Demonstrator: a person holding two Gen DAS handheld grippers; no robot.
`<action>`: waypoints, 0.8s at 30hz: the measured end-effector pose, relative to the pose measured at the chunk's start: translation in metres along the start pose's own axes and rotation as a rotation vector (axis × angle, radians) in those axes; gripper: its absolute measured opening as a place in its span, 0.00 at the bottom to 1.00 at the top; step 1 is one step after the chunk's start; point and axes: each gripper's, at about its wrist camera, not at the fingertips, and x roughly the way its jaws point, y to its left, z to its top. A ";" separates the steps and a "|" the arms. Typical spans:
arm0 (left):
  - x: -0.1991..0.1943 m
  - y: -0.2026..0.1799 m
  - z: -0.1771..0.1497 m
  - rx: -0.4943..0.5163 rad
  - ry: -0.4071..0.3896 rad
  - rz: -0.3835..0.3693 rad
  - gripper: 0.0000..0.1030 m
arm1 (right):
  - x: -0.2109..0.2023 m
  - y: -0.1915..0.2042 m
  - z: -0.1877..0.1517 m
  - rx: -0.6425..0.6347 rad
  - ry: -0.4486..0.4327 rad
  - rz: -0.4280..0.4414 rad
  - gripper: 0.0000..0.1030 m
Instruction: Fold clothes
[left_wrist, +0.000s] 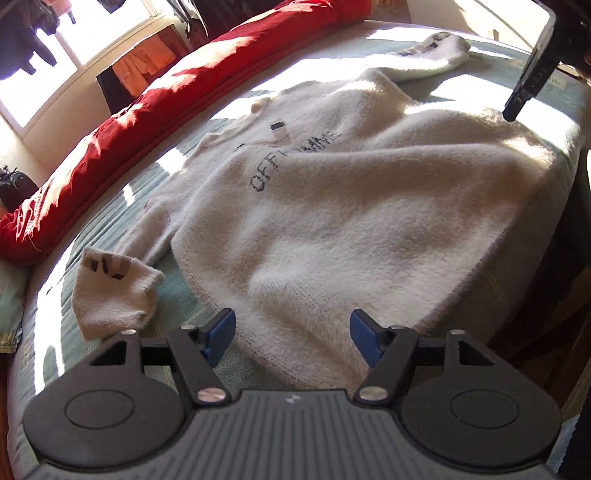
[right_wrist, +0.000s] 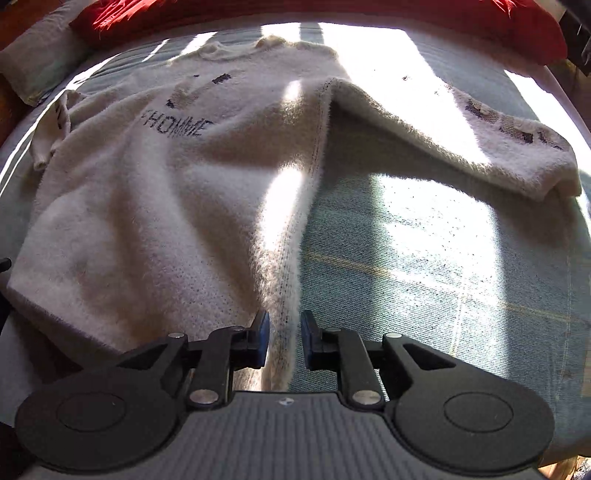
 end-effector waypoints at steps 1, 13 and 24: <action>0.000 -0.009 -0.004 0.053 0.001 -0.002 0.68 | -0.006 0.001 0.002 0.000 -0.015 0.002 0.31; -0.001 0.029 -0.043 -0.369 0.124 -0.268 0.64 | -0.033 0.006 0.002 0.040 -0.089 0.051 0.38; 0.069 0.098 -0.098 -1.138 0.185 -0.404 0.37 | -0.023 0.013 -0.005 0.077 -0.068 0.082 0.40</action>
